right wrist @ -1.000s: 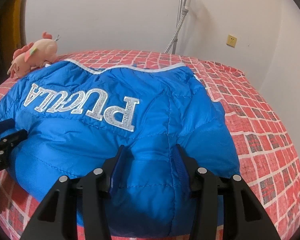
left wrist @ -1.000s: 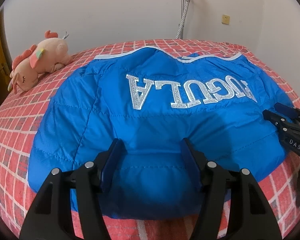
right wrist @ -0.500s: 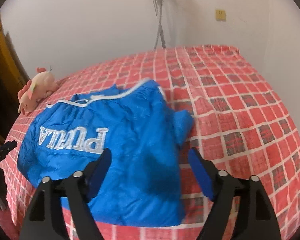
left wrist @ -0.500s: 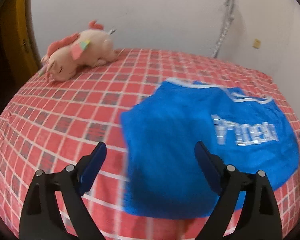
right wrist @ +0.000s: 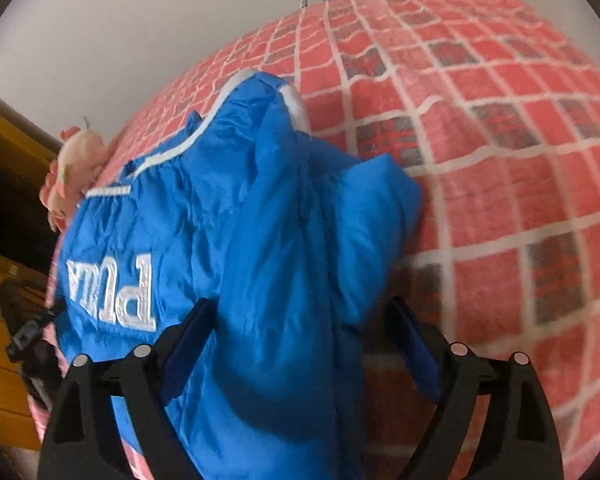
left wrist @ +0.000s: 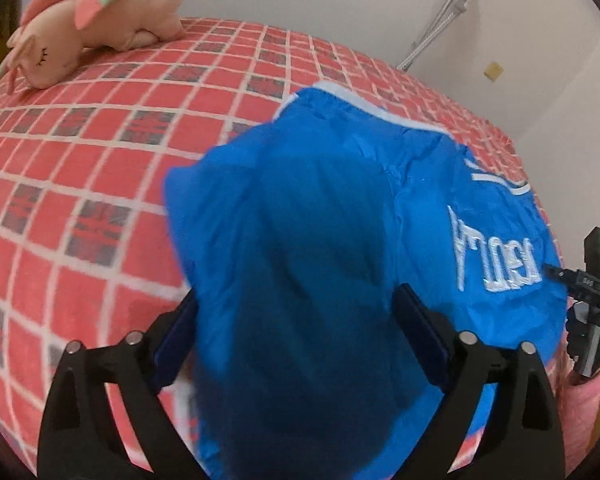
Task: Fold large clothes
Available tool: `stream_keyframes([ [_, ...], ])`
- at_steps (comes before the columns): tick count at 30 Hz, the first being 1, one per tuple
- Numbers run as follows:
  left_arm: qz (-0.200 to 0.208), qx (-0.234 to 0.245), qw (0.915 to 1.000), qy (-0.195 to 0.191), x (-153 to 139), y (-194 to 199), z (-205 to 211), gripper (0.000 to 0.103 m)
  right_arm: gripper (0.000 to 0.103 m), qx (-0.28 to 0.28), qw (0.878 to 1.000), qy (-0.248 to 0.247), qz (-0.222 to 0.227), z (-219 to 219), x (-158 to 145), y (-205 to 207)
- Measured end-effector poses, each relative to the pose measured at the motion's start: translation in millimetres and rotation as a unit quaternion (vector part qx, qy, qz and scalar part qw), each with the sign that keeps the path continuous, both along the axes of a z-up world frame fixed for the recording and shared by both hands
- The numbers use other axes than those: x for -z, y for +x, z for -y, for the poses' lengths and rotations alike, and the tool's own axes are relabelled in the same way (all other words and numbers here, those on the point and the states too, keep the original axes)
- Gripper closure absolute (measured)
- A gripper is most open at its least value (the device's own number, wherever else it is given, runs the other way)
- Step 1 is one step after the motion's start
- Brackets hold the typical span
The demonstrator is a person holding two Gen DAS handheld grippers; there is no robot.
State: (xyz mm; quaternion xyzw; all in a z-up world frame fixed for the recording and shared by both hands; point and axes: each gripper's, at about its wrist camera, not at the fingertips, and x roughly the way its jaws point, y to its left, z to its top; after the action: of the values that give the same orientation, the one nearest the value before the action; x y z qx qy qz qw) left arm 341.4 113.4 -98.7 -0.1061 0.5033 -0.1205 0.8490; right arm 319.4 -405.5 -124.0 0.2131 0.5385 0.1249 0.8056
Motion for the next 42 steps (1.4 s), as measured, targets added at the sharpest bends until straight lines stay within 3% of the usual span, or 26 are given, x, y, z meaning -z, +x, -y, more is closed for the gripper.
stream_keyframes([
  [4,0.003,-0.011,0.9999,-0.011,6.2,6.0,8.1,0.007,0.016,-0.006,1.0,0.0,0.026,-3.8,-0.4,0.6],
  [6,0.012,-0.019,0.9997,-0.008,3.1,2.2,10.1,0.023,0.052,-0.014,0.999,0.023,0.042,-4.4,-4.1,-2.5],
  [7,0.02,-0.025,0.9995,0.001,-2.1,-1.2,10.0,0.036,0.058,-0.017,0.998,0.034,0.043,-5.2,-6.7,-3.2],
  [8,0.027,-0.027,0.9992,0.006,-6.5,-5.0,10.8,0.043,0.068,-0.016,0.998,0.038,0.05,-5.7,-11.1,-6.7],
  [10,0.039,-0.031,0.9988,0.003,-15.8,-11.6,10.1,0.069,0.077,-0.018,0.997,0.035,0.063,-7.5,-20.1,-12.6],
  [11,0.046,-0.034,0.9983,-0.002,-23.5,-16.7,10.0,0.076,0.08,-0.019,0.997,0.034,0.07,-8.4,-26.3,-16.8],
  [14,0.074,-0.031,0.9968,-0.002,-43.8,-31.0,13.2,0.086,0.084,-0.027,0.995,0.04,0.092,-9.1,-47.3,-31.5],
  [23,0.128,0.0,0.9917,-0.018,-99.1,-101.8,16.9,0.09,0.085,-0.062,0.987,0.035,0.142,-12.1,-108.8,-102.2],
  [29,0.15,0.02,0.9883,-0.021,-118.6,-169.5,11.6,0.09,0.085,-0.081,0.985,0.038,0.146,-11.4,-114.5,-161.7],
  [36,0.123,0.028,0.992,-0.014,-90.3,-214.4,2.5,0.089,0.084,-0.083,0.99,0.036,0.11,-11.2,-88.7,-201.9],
  [42,0.099,0.01,0.9949,0.015,-51.7,-219.9,-2.6,0.081,0.081,-0.058,0.995,0.029,0.073,-4.1,-50.5,-206.5],
])
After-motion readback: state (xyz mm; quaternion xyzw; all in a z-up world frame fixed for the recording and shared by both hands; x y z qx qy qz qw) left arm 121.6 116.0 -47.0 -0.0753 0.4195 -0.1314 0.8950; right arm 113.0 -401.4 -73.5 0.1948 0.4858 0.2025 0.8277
